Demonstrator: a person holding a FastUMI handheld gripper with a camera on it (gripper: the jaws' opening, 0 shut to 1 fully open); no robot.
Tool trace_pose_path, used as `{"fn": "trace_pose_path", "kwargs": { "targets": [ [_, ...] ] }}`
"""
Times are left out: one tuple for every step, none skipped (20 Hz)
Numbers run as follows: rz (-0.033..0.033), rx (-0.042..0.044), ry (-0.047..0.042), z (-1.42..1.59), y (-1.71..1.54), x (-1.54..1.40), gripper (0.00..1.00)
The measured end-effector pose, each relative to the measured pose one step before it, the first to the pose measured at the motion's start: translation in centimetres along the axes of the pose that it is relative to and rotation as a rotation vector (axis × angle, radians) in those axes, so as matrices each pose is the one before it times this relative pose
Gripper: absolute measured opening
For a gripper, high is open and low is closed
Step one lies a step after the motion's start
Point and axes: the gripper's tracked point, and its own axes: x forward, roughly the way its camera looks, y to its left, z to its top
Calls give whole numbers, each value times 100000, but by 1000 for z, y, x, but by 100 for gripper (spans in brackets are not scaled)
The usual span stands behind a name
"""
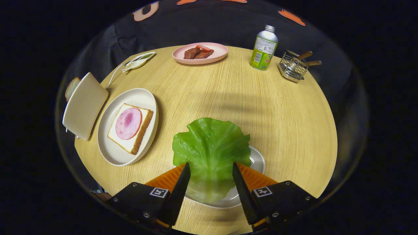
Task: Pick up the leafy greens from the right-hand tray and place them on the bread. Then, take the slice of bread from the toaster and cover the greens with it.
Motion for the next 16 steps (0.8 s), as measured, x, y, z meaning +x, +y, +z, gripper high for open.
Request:
{"fn": "trace_pose_path", "kwargs": {
  "targets": [
    [-1211, -1337, 712, -228, -73, 410, 77],
    [425, 35, 1216, -224, 202, 229, 75],
    [-219, 1834, -1526, 195, 25, -495, 69],
    [306, 911, 548, -46, -64, 187, 63],
    [-252, -138, -1388, 219, -256, 229, 57],
    [7, 387, -527, -37, -157, -10, 55],
    [-293, 378, -547, 257, -280, -14, 44],
    [-246, 796, -720, -35, -344, 105, 39],
    [-6, 1193, -292, 57, -277, 78, 31],
    [343, 1634, -451, 67, -140, 42, 23],
    [554, 1367, -546, 41, -87, -44, 15],
    [802, 859, -431, 52, 70, -9, 13],
    [512, 652, -515, 140, 33, -184, 10],
    [621, 642, -1492, 408, 97, -221, 9],
    [813, 1353, -2155, 597, 203, -362, 8],
    [1722, 1669, -2282, 574, 425, -392, 8]
  ]
}}
